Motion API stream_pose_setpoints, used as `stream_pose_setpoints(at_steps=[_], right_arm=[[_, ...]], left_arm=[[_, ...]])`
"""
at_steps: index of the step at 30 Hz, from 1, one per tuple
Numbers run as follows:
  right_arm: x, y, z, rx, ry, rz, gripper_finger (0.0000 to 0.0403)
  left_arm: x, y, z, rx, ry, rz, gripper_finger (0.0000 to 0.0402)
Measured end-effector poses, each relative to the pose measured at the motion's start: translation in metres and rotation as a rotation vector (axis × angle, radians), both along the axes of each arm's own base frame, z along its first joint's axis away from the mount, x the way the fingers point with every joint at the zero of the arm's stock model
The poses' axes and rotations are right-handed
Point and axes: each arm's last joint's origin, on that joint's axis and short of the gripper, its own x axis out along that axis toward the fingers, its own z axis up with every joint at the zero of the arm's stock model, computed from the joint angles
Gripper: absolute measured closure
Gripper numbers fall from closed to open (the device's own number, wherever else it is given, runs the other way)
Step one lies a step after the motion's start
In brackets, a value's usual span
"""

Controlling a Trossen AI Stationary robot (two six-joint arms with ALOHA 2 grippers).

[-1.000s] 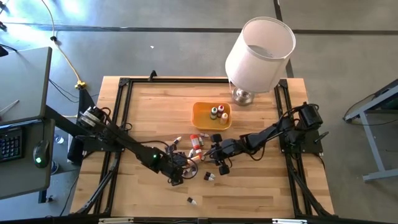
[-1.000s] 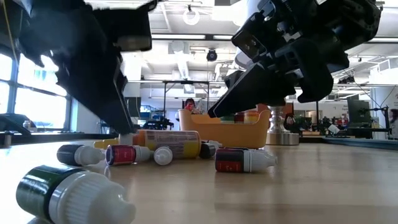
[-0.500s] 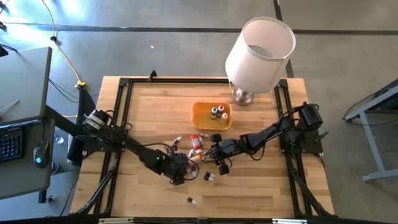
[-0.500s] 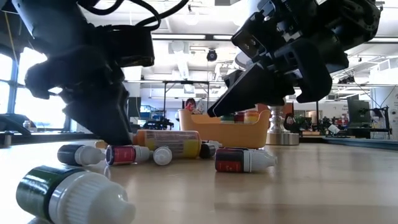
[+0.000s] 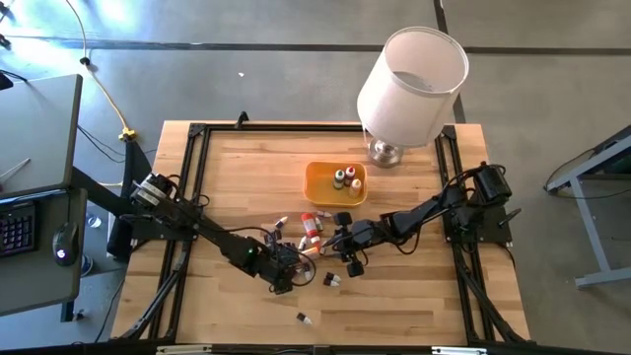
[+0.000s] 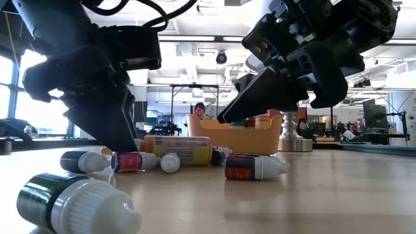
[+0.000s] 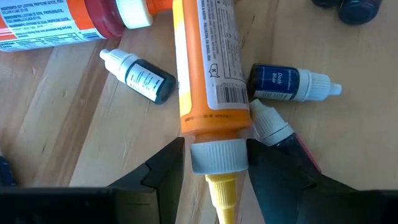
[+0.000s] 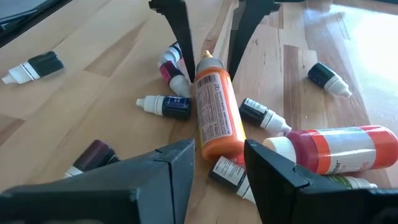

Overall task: Pick & Place food coloring
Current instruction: Put the large yellow food coloring bottle into the yellow container

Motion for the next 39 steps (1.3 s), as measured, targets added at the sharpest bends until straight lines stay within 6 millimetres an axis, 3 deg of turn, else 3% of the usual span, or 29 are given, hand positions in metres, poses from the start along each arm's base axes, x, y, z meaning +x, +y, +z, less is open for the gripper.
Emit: stream_pose_setpoints(at_steps=[13,20,25,29,31,33,36,39], right_arm=[[0.0,0.0,0.0,0.0,0.0,0.001,0.027],[0.0,0.0,0.0,0.0,0.002,0.001,0.027],[0.0,0.0,-0.001,-0.001,0.007,0.001,0.027],[0.0,0.0,-0.001,-0.006,0.01,-0.007,0.027],[0.0,-0.001,-0.001,-0.007,0.012,-0.008,0.027],[-0.001,-0.001,-0.001,-0.007,0.014,-0.008,0.027],[0.0,-0.001,-0.001,-0.008,0.012,-0.009,0.027],[0.0,-0.002,-0.001,-0.014,0.006,-0.01,0.027]], left_arm=[[0.0,0.001,0.001,0.025,-0.009,0.001,0.0236],[-0.008,0.002,0.019,0.024,-0.019,-0.016,0.0236],[-0.035,0.001,0.054,0.052,-0.023,-0.04,0.0236],[-0.071,-0.003,0.088,0.076,-0.083,-0.022,0.0236],[-0.089,-0.01,0.094,0.128,-0.163,-0.002,0.0236],[-0.105,-0.019,0.087,0.197,-0.292,0.012,0.0236],[-0.123,-0.026,0.058,0.257,-0.454,0.04,0.0236],[-0.124,-0.021,0.026,0.138,-0.547,0.09,0.0236]])
